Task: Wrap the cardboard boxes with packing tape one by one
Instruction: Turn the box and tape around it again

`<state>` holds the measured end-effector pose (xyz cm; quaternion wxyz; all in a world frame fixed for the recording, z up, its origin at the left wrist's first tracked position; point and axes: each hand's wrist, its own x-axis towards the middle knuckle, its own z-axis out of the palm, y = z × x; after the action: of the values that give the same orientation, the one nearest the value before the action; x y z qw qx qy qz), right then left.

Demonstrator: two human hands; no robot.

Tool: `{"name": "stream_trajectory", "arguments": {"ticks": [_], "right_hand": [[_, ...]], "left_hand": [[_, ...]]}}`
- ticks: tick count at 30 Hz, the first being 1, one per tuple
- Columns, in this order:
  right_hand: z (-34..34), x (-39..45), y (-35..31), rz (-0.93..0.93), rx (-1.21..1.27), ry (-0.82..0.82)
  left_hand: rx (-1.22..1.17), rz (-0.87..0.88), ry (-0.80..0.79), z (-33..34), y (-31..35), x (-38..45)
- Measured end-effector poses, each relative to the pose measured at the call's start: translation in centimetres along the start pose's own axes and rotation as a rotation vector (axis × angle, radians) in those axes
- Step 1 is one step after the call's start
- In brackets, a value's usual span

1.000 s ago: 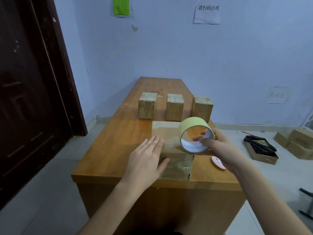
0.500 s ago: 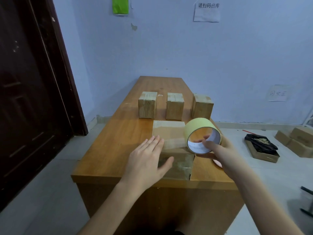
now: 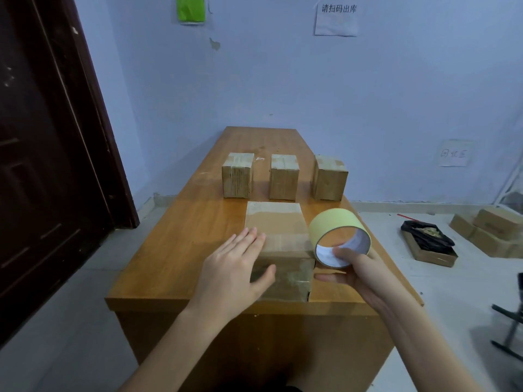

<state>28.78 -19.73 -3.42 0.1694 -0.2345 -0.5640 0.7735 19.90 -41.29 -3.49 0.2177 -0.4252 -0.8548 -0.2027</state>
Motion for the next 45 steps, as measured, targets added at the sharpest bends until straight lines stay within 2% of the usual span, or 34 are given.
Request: {"name": "stream_trajectory", "arguments": {"ticks": [4,8,12,15,18,20,22,25,27,35,39,42,45], "right_hand": [[0.0,0.3,-0.3,-0.01,-0.114,0.049],[-0.7,0.9,-1.6,-0.054,-0.233,0.038],[-0.8,0.5,-0.3,0.037,-0.124,0.016],[-0.6,0.2,0.8,0.06,0.024,0.008],[-0.1,-0.2,1.6,0.09,0.08,0.038],[0.2,-0.3,1.9,0.098,0.073,0.03],[0.5,-0.3,2.0,0.09,0.057,0.006],[0.7,-0.2,2.1,0.091,0.063,0.017],[0.6,0.0,2.4,0.097,0.051,0.022],[0.7,1.0,3.4,0.114,0.002,-0.031],[0.7,1.1,3.5,0.102,-0.013,-0.031],[0.9,1.1,3.5,0.105,-0.014,-0.008],[1.0,1.1,3.4,0.104,-0.007,0.008]], "left_hand": [[-0.056,-0.006,-0.02,0.0,-0.1,0.0],[0.0,0.055,-0.012,-0.1,-0.4,-0.2],[-0.013,0.059,-0.006,0.2,-0.7,-0.5],[-0.034,0.071,-0.071,0.4,-0.7,-0.7],[-0.094,-0.066,-0.117,0.7,-0.8,-0.9],[0.0,-0.112,-0.049,0.5,-0.3,-0.3],[0.136,-0.017,0.028,0.3,1.0,0.6],[0.161,0.128,-0.057,1.6,3.4,1.5],[0.126,0.113,-0.107,2.2,4.1,1.4],[-0.05,0.148,-0.066,1.3,3.0,1.1],[0.069,0.179,-0.014,1.1,1.8,-0.1],[0.153,0.172,-0.039,1.6,1.6,-0.7],[0.075,0.182,-0.067,1.6,1.3,-1.0]]}}
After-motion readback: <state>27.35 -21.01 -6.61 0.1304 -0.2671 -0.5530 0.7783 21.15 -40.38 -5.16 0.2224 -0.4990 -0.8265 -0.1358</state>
